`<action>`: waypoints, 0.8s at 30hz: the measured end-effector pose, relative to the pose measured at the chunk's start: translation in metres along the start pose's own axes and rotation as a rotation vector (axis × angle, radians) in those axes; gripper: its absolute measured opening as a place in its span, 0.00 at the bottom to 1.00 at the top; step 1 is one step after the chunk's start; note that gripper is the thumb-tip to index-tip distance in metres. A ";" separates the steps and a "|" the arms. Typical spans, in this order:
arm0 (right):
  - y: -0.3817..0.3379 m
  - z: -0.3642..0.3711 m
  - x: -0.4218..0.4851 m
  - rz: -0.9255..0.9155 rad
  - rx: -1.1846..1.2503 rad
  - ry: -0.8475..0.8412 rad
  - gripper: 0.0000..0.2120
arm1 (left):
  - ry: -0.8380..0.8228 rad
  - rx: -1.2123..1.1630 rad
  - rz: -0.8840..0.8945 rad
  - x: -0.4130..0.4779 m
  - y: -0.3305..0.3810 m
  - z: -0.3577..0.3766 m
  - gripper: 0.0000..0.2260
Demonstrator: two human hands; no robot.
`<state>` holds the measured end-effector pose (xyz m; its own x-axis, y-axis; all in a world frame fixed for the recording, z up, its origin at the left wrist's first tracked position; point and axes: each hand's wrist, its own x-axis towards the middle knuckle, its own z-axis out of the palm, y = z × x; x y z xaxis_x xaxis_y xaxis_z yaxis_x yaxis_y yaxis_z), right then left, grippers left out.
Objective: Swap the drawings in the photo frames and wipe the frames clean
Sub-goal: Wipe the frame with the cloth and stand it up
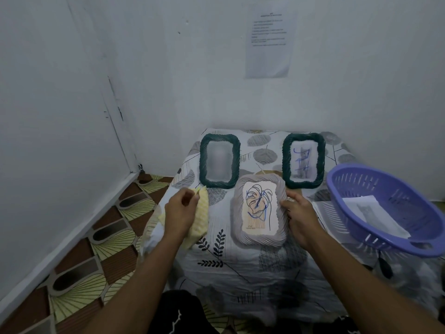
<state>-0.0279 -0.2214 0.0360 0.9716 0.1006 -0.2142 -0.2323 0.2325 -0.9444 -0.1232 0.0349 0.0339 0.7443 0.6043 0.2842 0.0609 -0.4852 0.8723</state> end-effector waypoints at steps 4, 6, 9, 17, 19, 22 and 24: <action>-0.002 0.008 -0.002 -0.003 0.011 -0.004 0.14 | -0.073 -0.405 -0.026 -0.005 0.048 0.021 0.10; -0.002 0.011 -0.004 0.000 0.010 -0.013 0.14 | -0.193 -0.395 0.030 -0.014 0.064 0.041 0.09; -0.004 0.010 -0.007 0.006 0.001 -0.028 0.14 | -0.363 -0.023 0.302 -0.026 0.061 0.070 0.11; -0.014 -0.008 -0.014 -0.034 0.032 0.010 0.13 | -0.507 0.706 0.719 -0.050 0.040 0.090 0.30; -0.018 -0.012 -0.009 -0.049 0.055 0.055 0.13 | -0.519 0.732 0.791 -0.064 0.036 0.087 0.31; -0.020 -0.011 -0.010 -0.068 0.072 0.057 0.13 | -0.465 0.793 0.799 -0.062 0.035 0.084 0.33; -0.015 -0.006 -0.014 -0.062 0.053 0.017 0.14 | -0.417 0.809 0.741 -0.049 0.043 0.086 0.34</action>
<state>-0.0374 -0.2324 0.0514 0.9847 0.0684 -0.1601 -0.1731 0.2893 -0.9415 -0.0998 -0.0704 0.0231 0.9263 -0.1756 0.3333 -0.1856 -0.9826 -0.0020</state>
